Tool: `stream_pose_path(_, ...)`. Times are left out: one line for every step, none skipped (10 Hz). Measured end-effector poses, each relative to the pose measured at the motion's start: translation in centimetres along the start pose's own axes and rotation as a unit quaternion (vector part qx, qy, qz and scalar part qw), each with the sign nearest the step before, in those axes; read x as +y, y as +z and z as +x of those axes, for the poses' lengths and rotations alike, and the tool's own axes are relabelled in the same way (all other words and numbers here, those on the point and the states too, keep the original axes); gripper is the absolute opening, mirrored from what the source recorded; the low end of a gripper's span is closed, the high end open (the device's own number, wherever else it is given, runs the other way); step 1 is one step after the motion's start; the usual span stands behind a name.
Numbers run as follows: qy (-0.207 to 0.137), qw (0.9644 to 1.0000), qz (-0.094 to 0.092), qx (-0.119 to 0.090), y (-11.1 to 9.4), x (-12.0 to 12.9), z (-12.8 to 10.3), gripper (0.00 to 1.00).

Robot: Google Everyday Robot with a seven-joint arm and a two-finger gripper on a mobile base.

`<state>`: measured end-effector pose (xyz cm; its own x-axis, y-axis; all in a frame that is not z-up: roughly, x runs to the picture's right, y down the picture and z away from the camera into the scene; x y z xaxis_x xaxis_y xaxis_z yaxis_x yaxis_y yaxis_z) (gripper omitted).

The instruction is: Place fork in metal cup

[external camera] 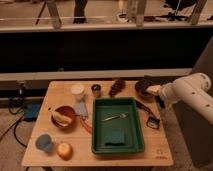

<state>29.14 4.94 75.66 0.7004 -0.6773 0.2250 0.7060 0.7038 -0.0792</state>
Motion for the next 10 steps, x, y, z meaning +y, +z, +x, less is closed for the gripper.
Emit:
stream_pose_path(0.000,1.0000,-0.001,0.006,0.0,-0.1,0.4,0.80)
stream_pose_path(-0.002,0.9999,-0.002,0.013,0.0,-0.4,0.9,0.80)
stream_pose_path(-0.003,0.9998,-0.001,0.018,0.2,-0.7,1.4,0.80)
stream_pose_path(-0.005,0.9997,0.001,0.023,0.5,-1.3,2.0,0.80)
stream_pose_path(-0.008,0.9996,0.003,0.028,0.8,-2.1,2.7,0.80)
stream_pose_path(-0.014,0.9993,0.004,0.034,1.2,-2.9,3.2,0.80)
stream_pose_path(-0.014,0.9991,0.002,0.040,1.7,-3.6,4.0,0.80)
stream_pose_path(-0.015,0.9988,-0.001,0.046,2.6,-4.5,4.9,0.80)
stream_pose_path(-0.020,0.9985,-0.005,0.051,3.6,-5.4,5.8,0.80)
stream_pose_path(-0.031,0.9977,-0.012,0.059,4.6,-6.3,6.7,0.80)
